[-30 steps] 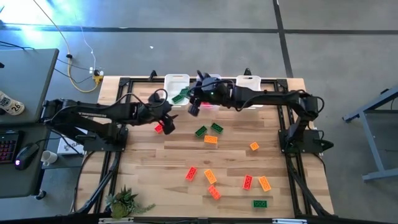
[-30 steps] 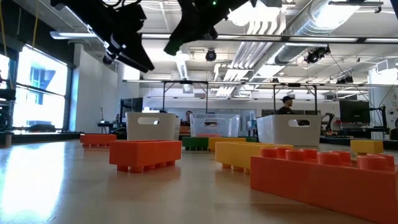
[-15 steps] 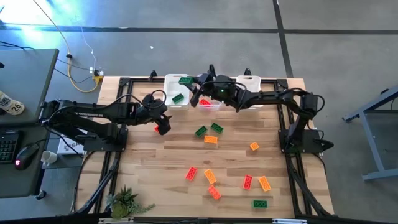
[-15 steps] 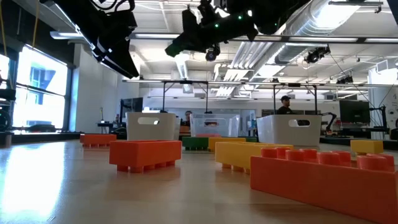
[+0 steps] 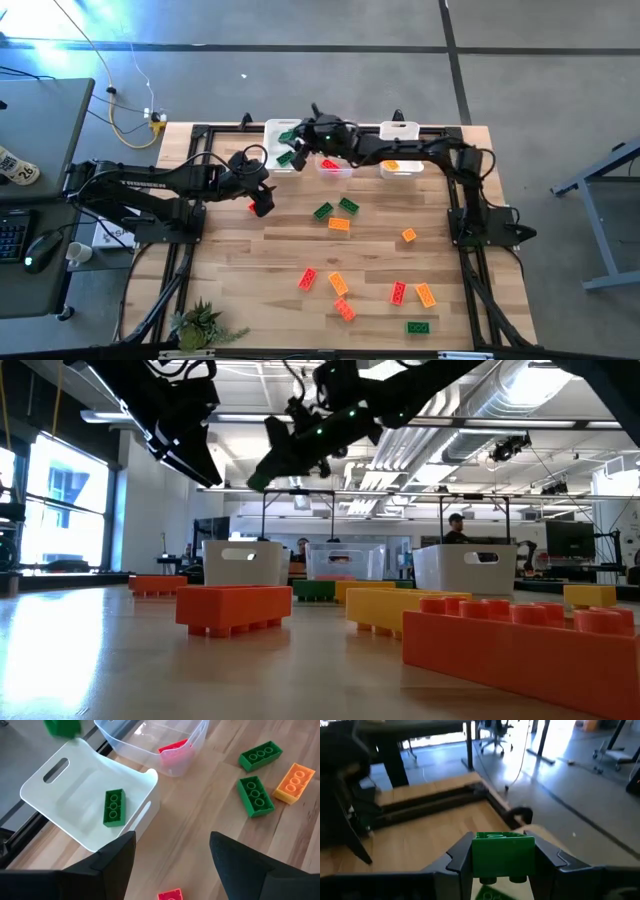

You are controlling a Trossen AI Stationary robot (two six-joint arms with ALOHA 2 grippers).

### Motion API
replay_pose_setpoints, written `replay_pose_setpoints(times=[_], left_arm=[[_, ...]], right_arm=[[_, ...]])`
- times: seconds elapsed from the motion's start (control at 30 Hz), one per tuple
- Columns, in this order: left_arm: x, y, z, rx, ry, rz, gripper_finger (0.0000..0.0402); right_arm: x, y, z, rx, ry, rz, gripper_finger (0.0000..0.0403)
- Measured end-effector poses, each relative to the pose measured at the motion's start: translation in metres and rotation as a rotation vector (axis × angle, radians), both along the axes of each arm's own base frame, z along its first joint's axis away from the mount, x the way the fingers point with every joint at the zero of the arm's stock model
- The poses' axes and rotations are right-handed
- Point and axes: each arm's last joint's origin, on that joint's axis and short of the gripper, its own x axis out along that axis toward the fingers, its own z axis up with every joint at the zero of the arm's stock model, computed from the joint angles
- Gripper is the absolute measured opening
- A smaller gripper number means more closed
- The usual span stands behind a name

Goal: Sort & place blocks by color
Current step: Put the green game piece into the left white bin

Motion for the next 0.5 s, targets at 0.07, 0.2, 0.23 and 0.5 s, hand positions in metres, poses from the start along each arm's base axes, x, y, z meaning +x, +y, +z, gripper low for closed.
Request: replay_pose_setpoints(times=[0.07, 0.2, 0.23, 0.5], left_arm=[[0.0, 0.0, 0.0, -0.001, 0.003, 0.0, 0.0243], [0.0, 0.0, 0.0, -0.002, 0.003, 0.0, 0.0243], [0.0, 0.0, 0.0, -0.004, 0.001, 0.003, 0.0243], [0.0, 0.0, 0.0, -0.017, -0.008, 0.008, 0.0243]], right_arm=[[0.005, -0.001, -0.011, 0.019, 0.047, 0.003, 0.0117], [0.014, -0.004, -0.025, 0.039, 0.1, 0.004, 0.0117], [0.016, -0.004, -0.03, 0.044, 0.116, 0.003, 0.0117], [0.021, -0.006, -0.054, 0.093, 0.193, -0.025, 0.0117]])
